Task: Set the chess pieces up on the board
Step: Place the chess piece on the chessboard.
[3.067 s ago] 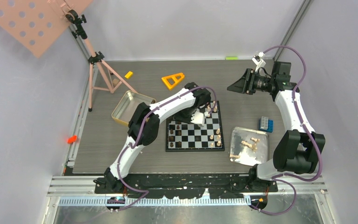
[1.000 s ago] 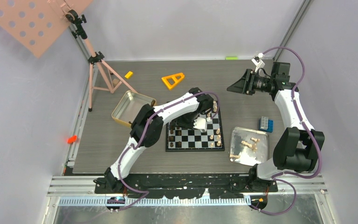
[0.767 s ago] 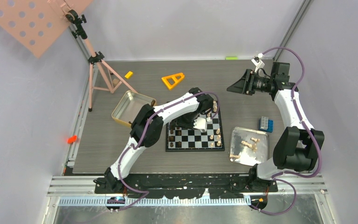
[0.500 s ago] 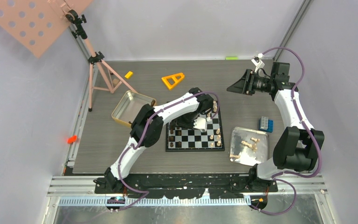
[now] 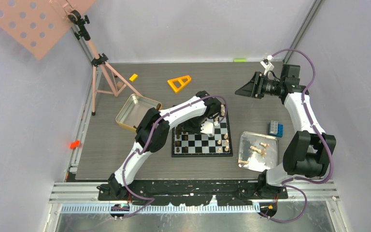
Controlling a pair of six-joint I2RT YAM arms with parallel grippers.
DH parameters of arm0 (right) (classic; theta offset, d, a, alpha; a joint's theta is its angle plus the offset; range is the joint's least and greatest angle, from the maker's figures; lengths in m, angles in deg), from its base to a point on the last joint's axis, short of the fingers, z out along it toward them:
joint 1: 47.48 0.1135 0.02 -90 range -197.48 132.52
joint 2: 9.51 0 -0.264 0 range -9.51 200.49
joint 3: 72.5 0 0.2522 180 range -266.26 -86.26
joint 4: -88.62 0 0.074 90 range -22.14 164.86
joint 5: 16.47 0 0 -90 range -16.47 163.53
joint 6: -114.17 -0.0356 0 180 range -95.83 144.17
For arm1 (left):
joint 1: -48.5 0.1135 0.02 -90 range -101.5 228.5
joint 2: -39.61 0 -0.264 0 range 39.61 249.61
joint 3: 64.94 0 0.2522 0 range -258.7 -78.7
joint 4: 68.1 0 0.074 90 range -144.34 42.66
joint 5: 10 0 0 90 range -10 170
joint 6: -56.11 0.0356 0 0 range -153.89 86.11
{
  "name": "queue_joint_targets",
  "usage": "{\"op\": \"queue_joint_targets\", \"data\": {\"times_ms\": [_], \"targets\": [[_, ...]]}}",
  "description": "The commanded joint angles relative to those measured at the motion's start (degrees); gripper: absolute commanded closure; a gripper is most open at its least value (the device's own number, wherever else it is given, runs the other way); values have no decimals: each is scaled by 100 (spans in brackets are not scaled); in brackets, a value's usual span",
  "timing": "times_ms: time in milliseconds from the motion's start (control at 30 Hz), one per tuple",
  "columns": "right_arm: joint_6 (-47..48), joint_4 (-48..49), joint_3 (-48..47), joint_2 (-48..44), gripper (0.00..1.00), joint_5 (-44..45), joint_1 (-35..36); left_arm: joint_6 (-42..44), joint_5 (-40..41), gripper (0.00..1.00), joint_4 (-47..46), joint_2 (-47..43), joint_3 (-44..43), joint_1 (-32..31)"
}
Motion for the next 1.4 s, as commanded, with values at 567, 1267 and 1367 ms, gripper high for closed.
{"op": "queue_joint_targets", "data": {"times_ms": [567,1267,1367], "targets": [[-82,193,-14,55,46,-121,-24,55,111,75,57,47,-203,-33],[-81,198,-26,91,46,-152,-24,77,-92,55,122,-611,-401,-24],[-90,202,-22,100,46,-153,-24,48,-249,54,110,-827,-238,5]]}}
